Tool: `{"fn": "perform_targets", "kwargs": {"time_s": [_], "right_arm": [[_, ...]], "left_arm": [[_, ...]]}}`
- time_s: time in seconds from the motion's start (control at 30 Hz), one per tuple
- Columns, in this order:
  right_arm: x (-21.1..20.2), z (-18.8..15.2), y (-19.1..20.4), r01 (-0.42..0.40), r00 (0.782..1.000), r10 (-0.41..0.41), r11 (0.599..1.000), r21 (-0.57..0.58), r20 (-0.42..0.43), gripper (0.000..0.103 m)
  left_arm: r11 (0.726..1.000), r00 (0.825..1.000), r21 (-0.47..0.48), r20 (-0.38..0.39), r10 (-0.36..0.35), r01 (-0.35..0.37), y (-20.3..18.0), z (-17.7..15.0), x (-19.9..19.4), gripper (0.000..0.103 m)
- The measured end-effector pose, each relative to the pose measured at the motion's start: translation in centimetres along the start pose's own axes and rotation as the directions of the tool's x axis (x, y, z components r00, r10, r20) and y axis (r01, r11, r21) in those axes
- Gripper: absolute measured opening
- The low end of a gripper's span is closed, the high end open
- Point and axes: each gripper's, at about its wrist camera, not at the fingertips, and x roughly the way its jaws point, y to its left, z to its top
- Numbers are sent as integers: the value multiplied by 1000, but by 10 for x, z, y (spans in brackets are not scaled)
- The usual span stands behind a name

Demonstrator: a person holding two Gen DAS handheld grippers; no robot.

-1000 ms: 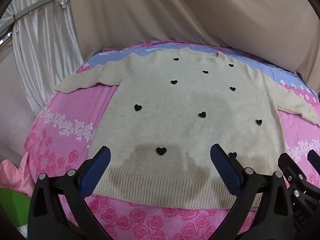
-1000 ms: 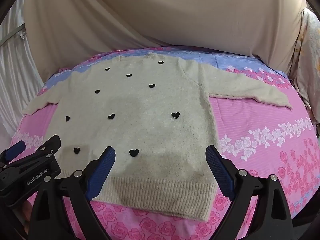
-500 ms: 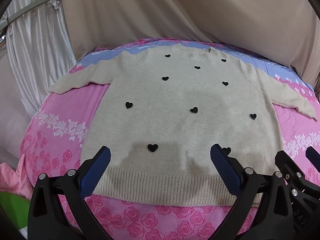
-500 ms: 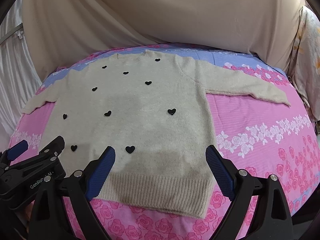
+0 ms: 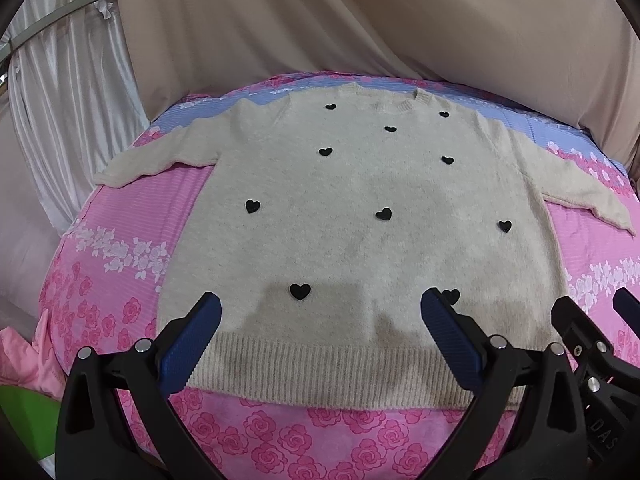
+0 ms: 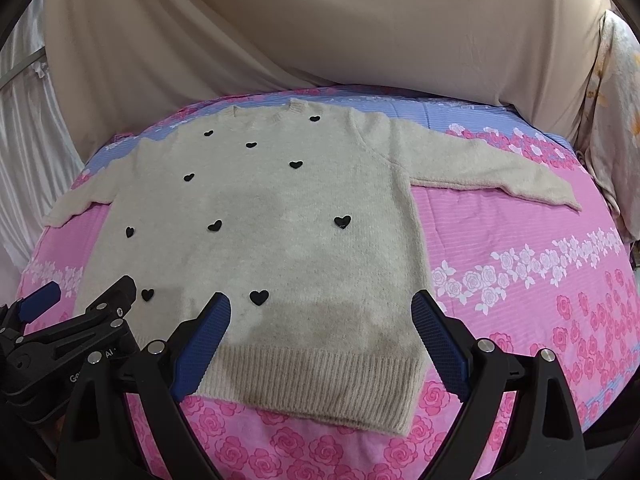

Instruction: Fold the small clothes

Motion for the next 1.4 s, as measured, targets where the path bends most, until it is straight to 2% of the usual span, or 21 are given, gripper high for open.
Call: {"fn": "perform_targets", "kwargs": {"time_s": [1.4], "right_arm": [[10, 5, 3, -7, 1000, 7, 1000, -6, -25, 90]], "left_arm": [[1000, 1000, 11, -26, 5, -5, -1, -1, 13, 98]]}}
